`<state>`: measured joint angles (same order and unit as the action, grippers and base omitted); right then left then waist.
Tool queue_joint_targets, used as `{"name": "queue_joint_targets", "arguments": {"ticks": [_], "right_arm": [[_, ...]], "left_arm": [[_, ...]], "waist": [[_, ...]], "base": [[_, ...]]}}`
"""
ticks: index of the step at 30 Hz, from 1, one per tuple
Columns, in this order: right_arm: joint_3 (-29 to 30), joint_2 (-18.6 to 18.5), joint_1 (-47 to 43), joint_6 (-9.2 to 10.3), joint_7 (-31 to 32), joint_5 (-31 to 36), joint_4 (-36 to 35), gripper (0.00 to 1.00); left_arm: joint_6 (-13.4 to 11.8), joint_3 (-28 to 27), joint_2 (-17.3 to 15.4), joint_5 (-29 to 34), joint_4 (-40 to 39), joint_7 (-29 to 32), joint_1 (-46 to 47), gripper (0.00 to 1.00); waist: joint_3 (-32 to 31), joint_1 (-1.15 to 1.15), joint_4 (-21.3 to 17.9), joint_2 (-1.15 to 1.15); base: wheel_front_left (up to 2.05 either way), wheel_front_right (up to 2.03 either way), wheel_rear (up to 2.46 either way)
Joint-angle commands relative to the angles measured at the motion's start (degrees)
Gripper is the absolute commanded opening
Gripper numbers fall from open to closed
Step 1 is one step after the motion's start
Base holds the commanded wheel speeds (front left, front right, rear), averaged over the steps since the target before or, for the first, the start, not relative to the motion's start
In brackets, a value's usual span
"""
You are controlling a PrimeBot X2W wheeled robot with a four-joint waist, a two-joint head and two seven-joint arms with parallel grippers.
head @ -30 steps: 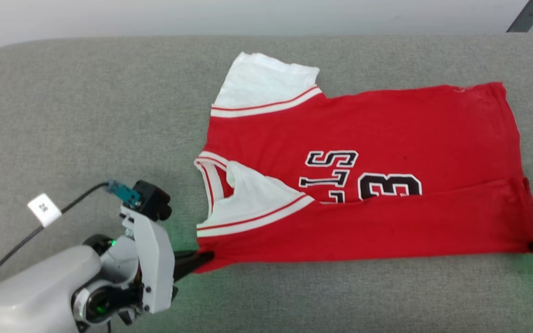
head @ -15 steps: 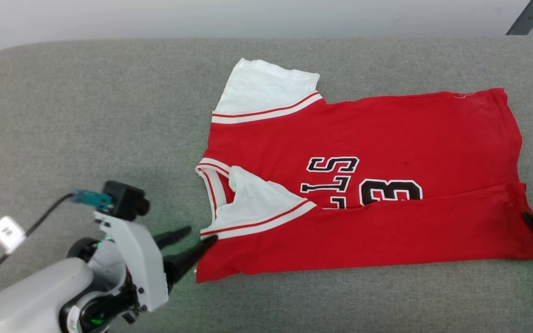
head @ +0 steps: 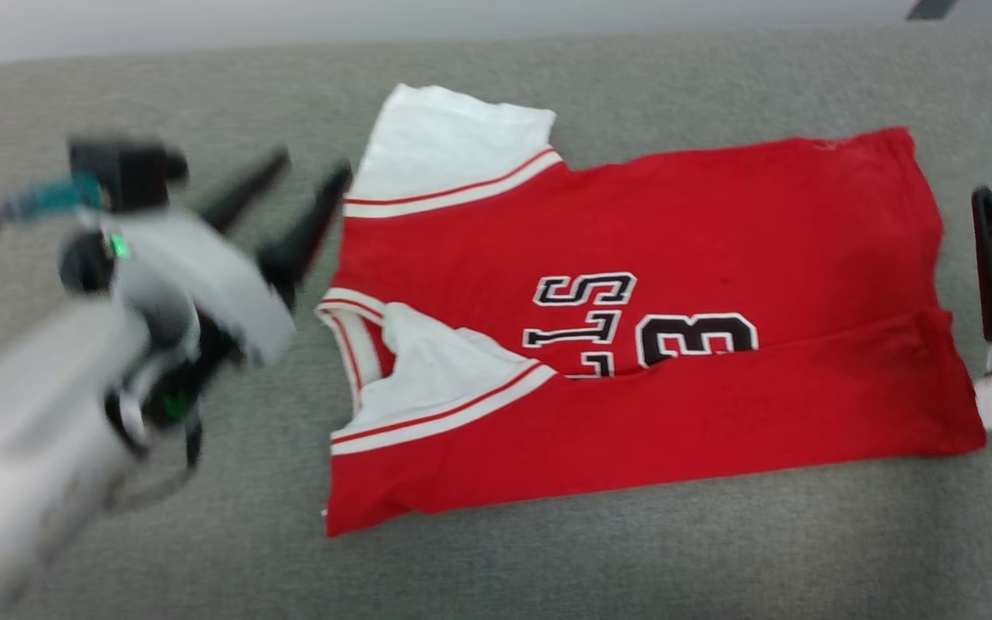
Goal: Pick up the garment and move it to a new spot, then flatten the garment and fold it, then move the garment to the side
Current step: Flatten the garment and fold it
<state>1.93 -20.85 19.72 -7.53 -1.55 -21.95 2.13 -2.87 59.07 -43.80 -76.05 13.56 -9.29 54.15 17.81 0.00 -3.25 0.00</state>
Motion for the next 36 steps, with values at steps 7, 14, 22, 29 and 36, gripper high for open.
{"name": "queue_joint_targets", "arguments": {"ticks": [7,14,22,29,36], "right_arm": [[-1.3,4.1,4.7,0.1,-5.7,2.1,3.0,1.0],[-3.0,5.1,5.2,0.1,-7.3,1.3,4.2,1.0],[-7.1,4.3,4.7,0.1,-7.1,0.8,4.9,1.0],[-8.8,2.9,5.8,0.1,-6.6,-0.1,4.2,1.0],[-9.9,2.1,7.1,0.1,-5.8,-0.3,3.5,1.0]], "left_arm": [[5.0,1.1,6.6,5.8,21.2,6.0,16.5,1.0],[8.0,4.2,9.5,5.8,36.0,18.8,24.0,1.0],[10.0,6.8,9.2,2.8,45.3,38.2,28.0,1.0],[10.4,7.2,9.0,1.8,47.9,41.8,28.7,1.0],[10.4,8.8,9.4,1.5,46.6,44.9,28.4,0.56]], "waist": [[5.8,0.0,-8.3,0.0],[8.3,0.0,-13.3,0.0],[9.2,0.0,-17.3,0.0],[10.2,0.0,-18.5,0.0],[11.0,0.0,-18.0,0.0]], "base": [[0.0,0.0,0.0],[0.0,0.0,0.0],[0.0,0.0,0.0],[0.0,0.0,0.0],[0.0,0.0,0.0]]}}
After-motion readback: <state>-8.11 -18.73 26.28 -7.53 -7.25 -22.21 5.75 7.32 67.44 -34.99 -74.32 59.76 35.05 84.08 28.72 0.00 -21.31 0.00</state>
